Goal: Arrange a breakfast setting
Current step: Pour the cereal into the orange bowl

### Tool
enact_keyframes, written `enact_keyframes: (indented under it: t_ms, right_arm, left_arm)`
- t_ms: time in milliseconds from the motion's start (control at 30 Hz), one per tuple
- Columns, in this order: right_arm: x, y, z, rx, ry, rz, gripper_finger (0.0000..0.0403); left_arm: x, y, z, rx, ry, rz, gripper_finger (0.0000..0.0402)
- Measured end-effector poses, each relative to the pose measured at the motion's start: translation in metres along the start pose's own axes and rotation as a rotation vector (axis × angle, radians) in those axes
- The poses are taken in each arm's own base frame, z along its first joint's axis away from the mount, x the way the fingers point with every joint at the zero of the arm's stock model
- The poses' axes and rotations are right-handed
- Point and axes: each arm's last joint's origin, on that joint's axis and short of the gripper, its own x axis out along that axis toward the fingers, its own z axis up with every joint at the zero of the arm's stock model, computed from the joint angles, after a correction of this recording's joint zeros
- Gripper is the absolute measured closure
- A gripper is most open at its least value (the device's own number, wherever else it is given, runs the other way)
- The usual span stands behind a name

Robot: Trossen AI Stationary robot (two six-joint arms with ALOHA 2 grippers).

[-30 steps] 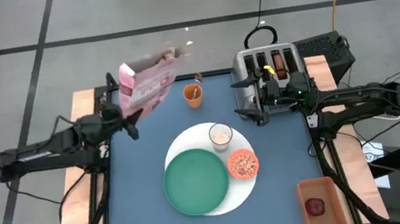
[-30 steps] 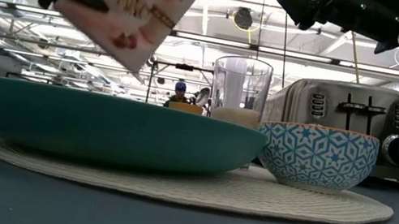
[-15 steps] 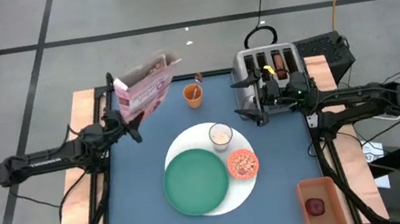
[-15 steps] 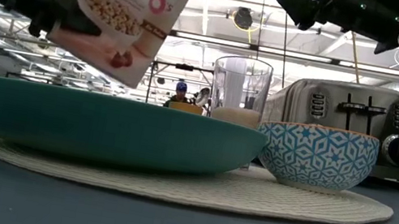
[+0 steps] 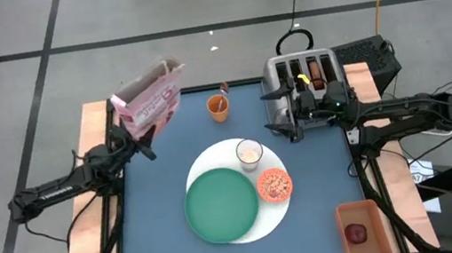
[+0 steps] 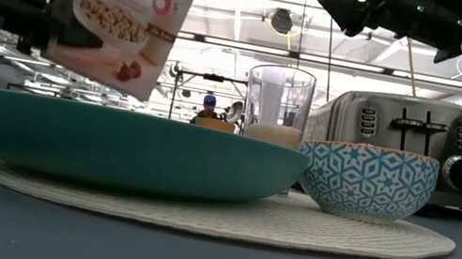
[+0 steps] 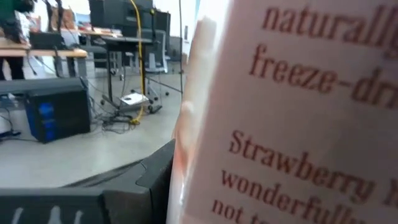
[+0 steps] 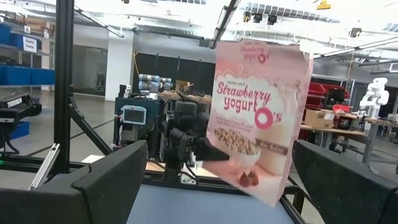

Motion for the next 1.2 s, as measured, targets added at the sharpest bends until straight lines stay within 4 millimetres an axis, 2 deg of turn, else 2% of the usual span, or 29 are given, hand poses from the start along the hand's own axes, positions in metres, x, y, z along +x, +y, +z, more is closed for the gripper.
enact_keyframes:
  t_ms: [367,1200]
  right_arm:
    - [0.000,0.000,-0.005,0.018,0.050,0.002,0.0009]
    - [0.000,0.001,-0.009,0.032,0.091,0.004,0.0009]
  left_arm:
    - [0.004,0.008,-0.007,-0.018,0.067,0.099,0.0203]
    - [0.007,0.008,-0.011,-0.046,0.104,0.110,0.0203]
